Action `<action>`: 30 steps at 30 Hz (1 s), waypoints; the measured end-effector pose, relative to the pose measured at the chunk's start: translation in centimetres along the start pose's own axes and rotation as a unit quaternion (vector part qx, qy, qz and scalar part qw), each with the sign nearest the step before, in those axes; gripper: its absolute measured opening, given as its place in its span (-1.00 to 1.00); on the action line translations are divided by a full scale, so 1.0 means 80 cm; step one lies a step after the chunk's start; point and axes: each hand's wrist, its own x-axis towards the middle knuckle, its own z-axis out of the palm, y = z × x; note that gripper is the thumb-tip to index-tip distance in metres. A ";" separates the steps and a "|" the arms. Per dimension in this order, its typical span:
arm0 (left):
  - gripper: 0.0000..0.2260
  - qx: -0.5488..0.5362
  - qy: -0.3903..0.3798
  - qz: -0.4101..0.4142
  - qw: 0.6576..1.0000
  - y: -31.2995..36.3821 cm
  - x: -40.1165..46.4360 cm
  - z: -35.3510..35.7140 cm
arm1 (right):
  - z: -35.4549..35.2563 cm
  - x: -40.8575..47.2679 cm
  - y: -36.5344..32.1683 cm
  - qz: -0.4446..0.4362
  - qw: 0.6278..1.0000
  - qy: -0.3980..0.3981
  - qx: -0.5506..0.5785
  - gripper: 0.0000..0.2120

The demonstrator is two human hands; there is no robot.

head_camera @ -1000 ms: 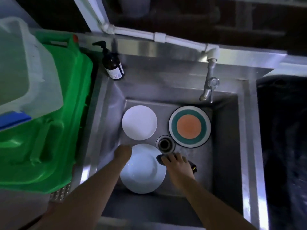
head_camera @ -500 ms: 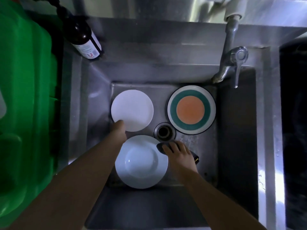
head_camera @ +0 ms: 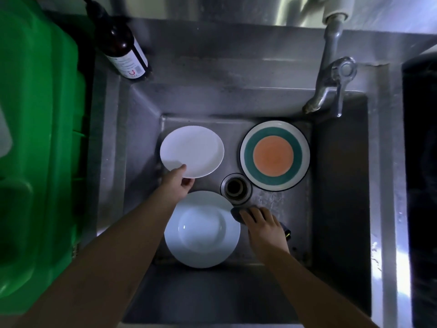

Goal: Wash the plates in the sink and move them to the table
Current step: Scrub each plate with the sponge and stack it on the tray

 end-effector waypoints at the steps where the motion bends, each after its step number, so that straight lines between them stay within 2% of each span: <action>1: -0.72 0.001 -0.001 0.010 1.000 0.000 -0.003 0.002 | -0.002 -0.004 0.001 0.001 1.000 0.004 0.000 -0.51; 4: -0.75 0.034 0.014 0.056 0.998 0.000 -0.024 0.015 | -0.003 -0.020 0.009 0.004 1.000 0.015 0.008 -0.54; 6: -0.76 0.075 0.020 0.096 0.992 0.000 -0.049 0.025 | -0.001 -0.032 0.018 0.005 1.000 0.015 0.017 -0.48; 9: -0.68 0.180 0.054 0.182 0.965 -0.006 -0.082 0.031 | -0.007 -0.050 0.029 0.001 0.999 0.014 0.037 -0.40; 11: -0.65 0.296 0.086 0.252 0.917 -0.016 -0.110 0.029 | -0.022 -0.066 0.037 -0.002 0.999 0.019 0.044 -0.38; 13: -0.64 0.424 0.103 0.315 0.843 -0.030 -0.149 0.027 | -0.040 -0.084 0.047 -0.003 0.999 0.026 0.043 -0.38; 15: -0.63 0.495 0.118 0.368 0.778 -0.048 -0.195 0.028 | -0.060 -0.103 0.058 -0.002 0.999 0.031 0.044 -0.38; 19: -0.63 0.511 0.111 0.448 0.725 -0.094 -0.293 0.033 | -0.108 -0.143 0.076 -0.012 0.998 0.048 0.037 -0.44; 23: -0.59 0.505 0.075 0.542 0.667 -0.134 -0.378 0.032 | -0.150 -0.179 0.094 -0.004 0.997 0.073 0.033 -0.42; 27: -0.62 0.507 0.037 0.618 0.600 -0.159 -0.437 0.028 | -0.174 -0.211 0.104 0.025 0.993 0.091 0.064 -0.41; 30: -0.62 0.499 0.008 0.655 0.567 -0.166 -0.462 0.024 | -0.187 -0.229 0.104 0.048 0.989 0.114 0.086 -0.44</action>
